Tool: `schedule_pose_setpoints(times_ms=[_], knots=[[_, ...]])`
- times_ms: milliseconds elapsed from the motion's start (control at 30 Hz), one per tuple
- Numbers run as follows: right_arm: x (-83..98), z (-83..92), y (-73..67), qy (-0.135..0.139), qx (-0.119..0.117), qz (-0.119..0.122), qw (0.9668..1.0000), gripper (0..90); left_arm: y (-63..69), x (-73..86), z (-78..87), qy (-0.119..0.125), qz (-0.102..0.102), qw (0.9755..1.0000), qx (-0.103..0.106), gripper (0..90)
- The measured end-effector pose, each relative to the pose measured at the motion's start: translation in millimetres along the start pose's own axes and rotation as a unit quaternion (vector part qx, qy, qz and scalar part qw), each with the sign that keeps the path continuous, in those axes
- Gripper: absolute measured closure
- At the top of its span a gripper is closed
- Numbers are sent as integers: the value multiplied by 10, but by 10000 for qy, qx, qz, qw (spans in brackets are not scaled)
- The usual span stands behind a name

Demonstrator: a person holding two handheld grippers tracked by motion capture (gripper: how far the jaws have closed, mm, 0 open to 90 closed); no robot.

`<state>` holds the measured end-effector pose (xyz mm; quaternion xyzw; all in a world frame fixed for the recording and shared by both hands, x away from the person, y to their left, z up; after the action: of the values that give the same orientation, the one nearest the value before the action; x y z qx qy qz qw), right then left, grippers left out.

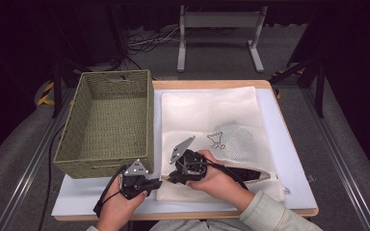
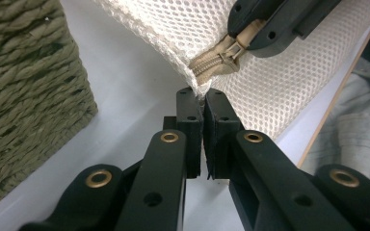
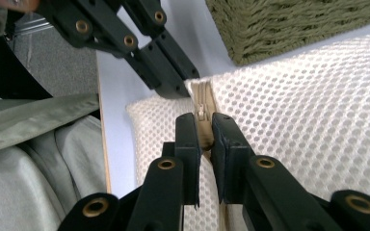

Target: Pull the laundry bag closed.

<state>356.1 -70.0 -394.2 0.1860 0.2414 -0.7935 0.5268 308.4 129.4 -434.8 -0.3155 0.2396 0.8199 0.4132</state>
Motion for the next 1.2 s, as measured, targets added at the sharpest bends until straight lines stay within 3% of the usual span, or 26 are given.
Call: schedule_pose_setpoints(times_ms=[333,833,1200], knots=[[121,156,47,-1,44,-42,10000,821,-8,12,45,177,30,9998,-66,866],[298,512,76,48,154,-124,9998,821,8,14,67,203,28,9998,-44,866],[458,739,123,113,273,-229,9993,821,38,9,76,160,-57,9997,-146,866]])
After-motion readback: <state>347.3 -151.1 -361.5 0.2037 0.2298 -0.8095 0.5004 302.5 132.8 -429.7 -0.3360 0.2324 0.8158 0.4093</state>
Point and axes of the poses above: each handheld gripper's, and its own axes: z roughly backward along the jaws, x roughly out of its underside, y roughly to its right, the point moved 1 cm from there along -z, roughly forward along the jaws, and after that the axes turned 8 degrees about -z, right-handed, at the moved point
